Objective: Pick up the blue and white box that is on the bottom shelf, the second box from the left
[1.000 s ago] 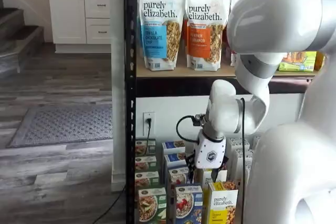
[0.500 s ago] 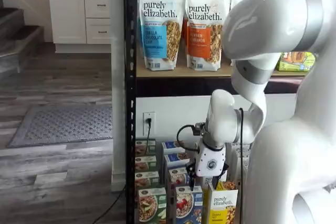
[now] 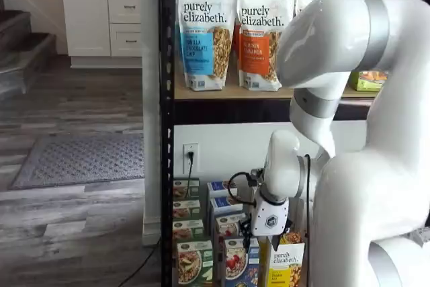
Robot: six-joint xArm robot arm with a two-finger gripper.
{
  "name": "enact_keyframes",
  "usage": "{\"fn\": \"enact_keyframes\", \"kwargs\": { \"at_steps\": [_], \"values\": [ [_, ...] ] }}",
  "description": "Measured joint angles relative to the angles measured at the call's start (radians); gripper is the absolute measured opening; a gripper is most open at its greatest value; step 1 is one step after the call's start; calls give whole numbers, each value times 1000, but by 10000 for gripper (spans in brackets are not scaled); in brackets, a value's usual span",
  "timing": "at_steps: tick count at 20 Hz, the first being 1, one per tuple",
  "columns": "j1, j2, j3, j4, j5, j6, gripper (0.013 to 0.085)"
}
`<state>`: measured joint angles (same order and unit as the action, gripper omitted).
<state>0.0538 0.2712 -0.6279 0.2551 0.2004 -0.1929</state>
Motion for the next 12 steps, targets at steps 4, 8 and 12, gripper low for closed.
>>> {"fn": "enact_keyframes", "kwargs": {
  "at_steps": [4, 8, 12],
  "values": [
    [3, 55, -45, 35, 6, -31, 850],
    [9, 112, -95, 39, 3, -30, 850],
    [13, 167, -150, 50, 5, -36, 850]
  ]
}}
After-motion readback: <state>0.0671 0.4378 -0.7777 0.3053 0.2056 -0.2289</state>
